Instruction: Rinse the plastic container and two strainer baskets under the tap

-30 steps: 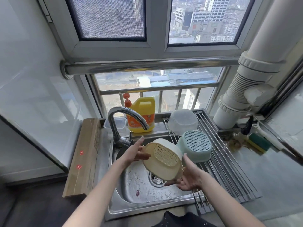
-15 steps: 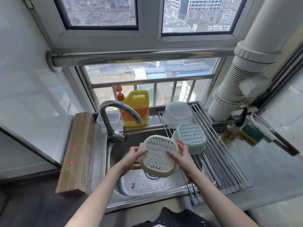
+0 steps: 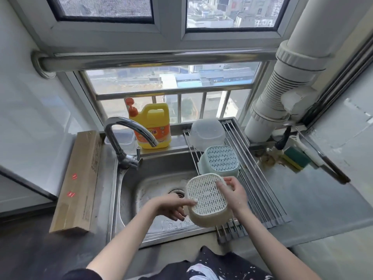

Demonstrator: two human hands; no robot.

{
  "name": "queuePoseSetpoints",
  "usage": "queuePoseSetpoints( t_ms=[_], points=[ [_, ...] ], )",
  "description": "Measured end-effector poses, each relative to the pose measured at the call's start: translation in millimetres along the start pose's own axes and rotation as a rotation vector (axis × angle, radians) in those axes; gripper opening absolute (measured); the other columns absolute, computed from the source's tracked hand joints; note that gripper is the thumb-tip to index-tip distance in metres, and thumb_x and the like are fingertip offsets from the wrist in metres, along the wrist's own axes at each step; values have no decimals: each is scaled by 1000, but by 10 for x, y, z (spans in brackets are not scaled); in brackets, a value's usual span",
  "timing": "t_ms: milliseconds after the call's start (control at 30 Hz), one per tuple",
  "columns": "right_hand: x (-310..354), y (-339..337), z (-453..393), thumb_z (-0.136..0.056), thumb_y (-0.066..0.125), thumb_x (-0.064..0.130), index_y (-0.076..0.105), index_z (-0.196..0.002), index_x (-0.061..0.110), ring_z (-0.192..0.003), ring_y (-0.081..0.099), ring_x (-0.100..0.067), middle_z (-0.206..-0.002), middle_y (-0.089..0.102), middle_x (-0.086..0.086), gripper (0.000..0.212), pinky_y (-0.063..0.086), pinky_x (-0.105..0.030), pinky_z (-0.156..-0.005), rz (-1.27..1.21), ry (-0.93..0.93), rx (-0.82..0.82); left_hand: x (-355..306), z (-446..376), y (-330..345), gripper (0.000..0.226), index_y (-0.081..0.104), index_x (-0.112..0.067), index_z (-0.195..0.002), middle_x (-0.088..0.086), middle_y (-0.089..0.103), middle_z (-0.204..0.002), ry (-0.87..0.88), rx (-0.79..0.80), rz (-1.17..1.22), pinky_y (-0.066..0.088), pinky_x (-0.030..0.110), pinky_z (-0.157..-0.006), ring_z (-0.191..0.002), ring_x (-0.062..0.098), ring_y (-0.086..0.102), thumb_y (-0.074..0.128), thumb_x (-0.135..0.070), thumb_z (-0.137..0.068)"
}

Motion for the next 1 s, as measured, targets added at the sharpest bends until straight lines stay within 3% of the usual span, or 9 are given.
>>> queuePoseSetpoints(
  t_ms=[200, 367, 467, 600, 700, 767, 867, 933, 1000],
  points=[
    [-327, -558, -45, -90, 63, 31, 61, -99, 23, -86, 67, -16, -98, 68, 0, 12, 57, -34, -67, 6, 58, -17, -337, -208, 559, 82, 47, -12, -127, 7, 63, -84, 61, -3, -29, 52, 22, -59, -65, 12, 67, 74, -58, -64],
    [-470, -788, -152, -93, 59, 30, 59, -101, 23, -85, 67, -14, -99, 68, -1, 11, 58, -36, -69, 44, 57, -32, -582, -315, 673, 71, 40, -8, -127, 8, 61, -107, 80, -173, -66, 47, 21, -53, -71, 14, 61, 71, -46, -77],
    [-482, -801, -229, -95, 56, 28, 58, -107, 21, -85, 66, -12, -100, 68, -1, 14, 58, -37, -71, 72, 53, 5, -635, -322, 691, 71, 41, -6, -124, 5, 60, -95, 49, -262, -113, 51, 26, -60, -74, 17, 59, 72, -47, -76],
    [-486, -777, -298, -97, 51, 32, 56, -119, 16, -80, 62, -5, -102, 67, 0, 27, 51, -25, -64, 204, 36, 61, -623, -350, 697, 66, 49, -3, -117, 3, 57, -78, -36, -319, -170, 56, 32, -73, -74, 20, 61, 71, -49, -76],
    [-492, -719, -326, -99, 45, 37, 50, -126, 16, -88, 62, -12, -111, 65, -3, 35, 50, -27, -68, 315, 24, 116, -598, -354, 700, 69, 50, -2, -118, 5, 58, -88, -79, -319, -149, 57, 33, -73, -77, 21, 60, 72, -51, -74],
    [-448, -685, -325, -100, 42, 35, 44, -134, 16, -104, 60, -19, -125, 60, -6, 39, 49, -31, -81, 386, 3, 114, -629, -333, 702, 69, 49, -3, -121, 6, 56, -97, -81, -315, -163, 52, 31, -69, -81, 20, 57, 72, -49, -75],
    [-312, -596, -299, -100, 39, 39, 27, -149, 19, -140, 32, -20, -153, 33, -2, 54, 29, -38, -112, 513, -120, 109, -706, -372, 732, 86, 39, -4, -135, 7, 58, -119, -1, -310, -162, 48, 28, -80, -100, 18, 58, 75, -48, -70],
    [-296, -483, -269, -100, 30, 49, 9, -154, 24, -148, 7, -15, -161, 9, 5, 63, 8, -42, -118, 759, -206, 189, -773, -372, 773, 111, 17, -7, -148, 7, 52, -135, 68, -295, -130, 48, 33, -93, -114, 21, 57, 75, -51, -63],
    [-363, -430, -251, -99, 22, 54, -7, -153, 29, -148, -6, -14, -161, -6, 8, 66, -1, -45, -117, 916, -223, 247, -790, -415, 849, 114, -3, -13, -152, 9, 47, -142, 105, -258, -132, 47, 39, -99, -118, 23, 56, 72, -44, -71]
  ],
)
Point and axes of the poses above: each hand's wrist, its own z-axis away from the middle knuckle, its own y-axis out of the palm, x = y × z, the point moved 9 cm from there along -z, towards the middle knuckle
